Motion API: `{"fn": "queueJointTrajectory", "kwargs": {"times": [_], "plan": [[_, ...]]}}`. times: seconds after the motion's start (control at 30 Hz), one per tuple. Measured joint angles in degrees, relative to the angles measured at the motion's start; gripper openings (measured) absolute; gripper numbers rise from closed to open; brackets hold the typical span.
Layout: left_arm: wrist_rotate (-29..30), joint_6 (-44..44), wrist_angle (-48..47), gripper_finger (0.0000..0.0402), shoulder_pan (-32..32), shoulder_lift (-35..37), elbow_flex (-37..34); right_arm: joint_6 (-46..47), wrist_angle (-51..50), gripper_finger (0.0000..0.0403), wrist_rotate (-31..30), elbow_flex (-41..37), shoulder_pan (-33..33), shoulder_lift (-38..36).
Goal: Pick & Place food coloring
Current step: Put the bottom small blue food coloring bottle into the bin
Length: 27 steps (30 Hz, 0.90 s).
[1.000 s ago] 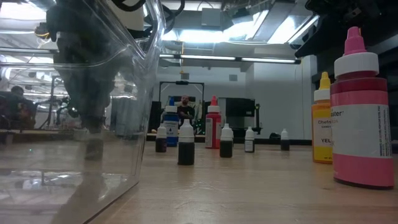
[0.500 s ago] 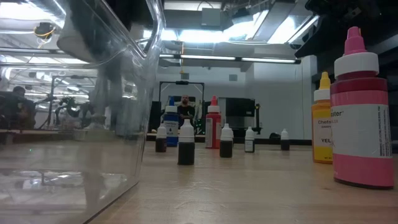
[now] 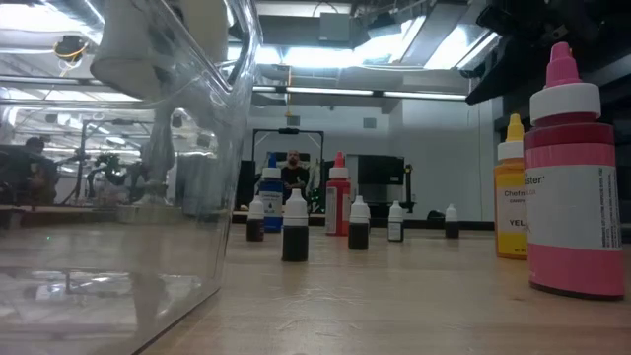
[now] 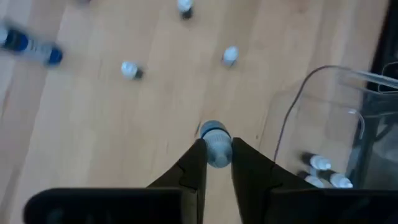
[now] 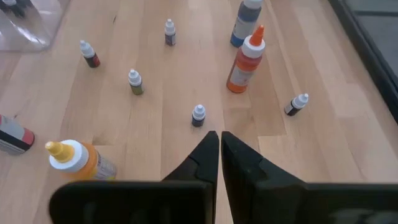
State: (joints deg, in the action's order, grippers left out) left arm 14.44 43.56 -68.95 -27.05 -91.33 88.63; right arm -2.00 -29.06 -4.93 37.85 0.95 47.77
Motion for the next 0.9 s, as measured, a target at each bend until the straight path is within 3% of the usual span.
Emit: {"fn": "queueJointTrajectory", "kwargs": {"times": [0.37,0.57,0.7,0.9], "plan": [[2.64,29.09,8.13,0.0050,-8.67,-3.33,0.47,-2.52,-0.21,0.0023,2.77,0.00,0.00,1.47],[-0.58,46.27,8.80,0.0050,-13.72,-9.31,0.63,-7.12,-0.07,0.0023,6.55,0.00,-0.02,1.42],[-0.82,51.12,8.74,0.0050,-15.62,-14.02,4.20,-8.64,-0.06,0.0023,6.58,0.00,0.00,1.44],[-3.03,51.77,7.11,0.0050,-15.02,-21.08,9.35,-10.30,-0.07,0.0023,6.62,0.00,0.00,1.44]]}}
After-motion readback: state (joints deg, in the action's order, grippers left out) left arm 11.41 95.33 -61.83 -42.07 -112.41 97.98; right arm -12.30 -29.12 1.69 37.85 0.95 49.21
